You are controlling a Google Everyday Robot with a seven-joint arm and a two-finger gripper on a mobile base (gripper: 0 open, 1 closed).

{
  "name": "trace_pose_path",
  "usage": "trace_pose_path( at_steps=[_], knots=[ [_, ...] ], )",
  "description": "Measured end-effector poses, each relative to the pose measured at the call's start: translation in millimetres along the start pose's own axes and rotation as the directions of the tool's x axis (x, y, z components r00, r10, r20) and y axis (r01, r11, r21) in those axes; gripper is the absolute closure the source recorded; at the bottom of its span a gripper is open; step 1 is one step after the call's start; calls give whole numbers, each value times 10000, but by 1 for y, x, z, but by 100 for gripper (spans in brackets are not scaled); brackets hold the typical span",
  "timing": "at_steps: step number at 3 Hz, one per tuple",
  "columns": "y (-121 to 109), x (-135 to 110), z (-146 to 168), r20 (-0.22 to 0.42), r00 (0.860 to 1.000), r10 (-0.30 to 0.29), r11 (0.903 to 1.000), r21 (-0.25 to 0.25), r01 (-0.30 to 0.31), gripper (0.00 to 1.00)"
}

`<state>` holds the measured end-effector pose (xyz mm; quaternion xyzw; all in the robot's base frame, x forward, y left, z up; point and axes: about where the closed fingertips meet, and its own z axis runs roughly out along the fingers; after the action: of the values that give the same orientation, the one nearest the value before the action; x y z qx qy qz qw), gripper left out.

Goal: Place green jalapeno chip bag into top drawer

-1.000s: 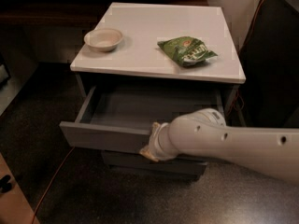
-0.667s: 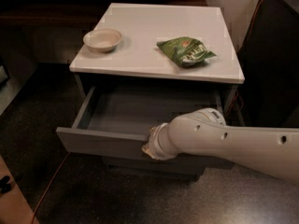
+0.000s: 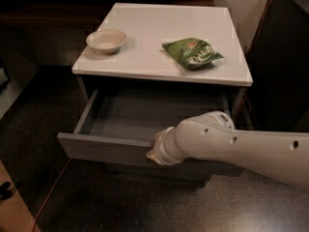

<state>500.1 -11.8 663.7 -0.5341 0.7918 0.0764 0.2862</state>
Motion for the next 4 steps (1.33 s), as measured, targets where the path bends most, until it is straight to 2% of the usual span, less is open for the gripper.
trace_pose_path(
  at_steps=[1,2,3,4],
  knots=[
    [0,0,0,0,10000,0,10000,0,0,54],
    [1,-3,-3,21,10000,-5,10000,-47,5,24],
    [6,-29,-27,187,9998,-87,9990,-429,95,2],
    [1,-55,-54,380,9989,-276,9975,-632,300,0]
  ],
)
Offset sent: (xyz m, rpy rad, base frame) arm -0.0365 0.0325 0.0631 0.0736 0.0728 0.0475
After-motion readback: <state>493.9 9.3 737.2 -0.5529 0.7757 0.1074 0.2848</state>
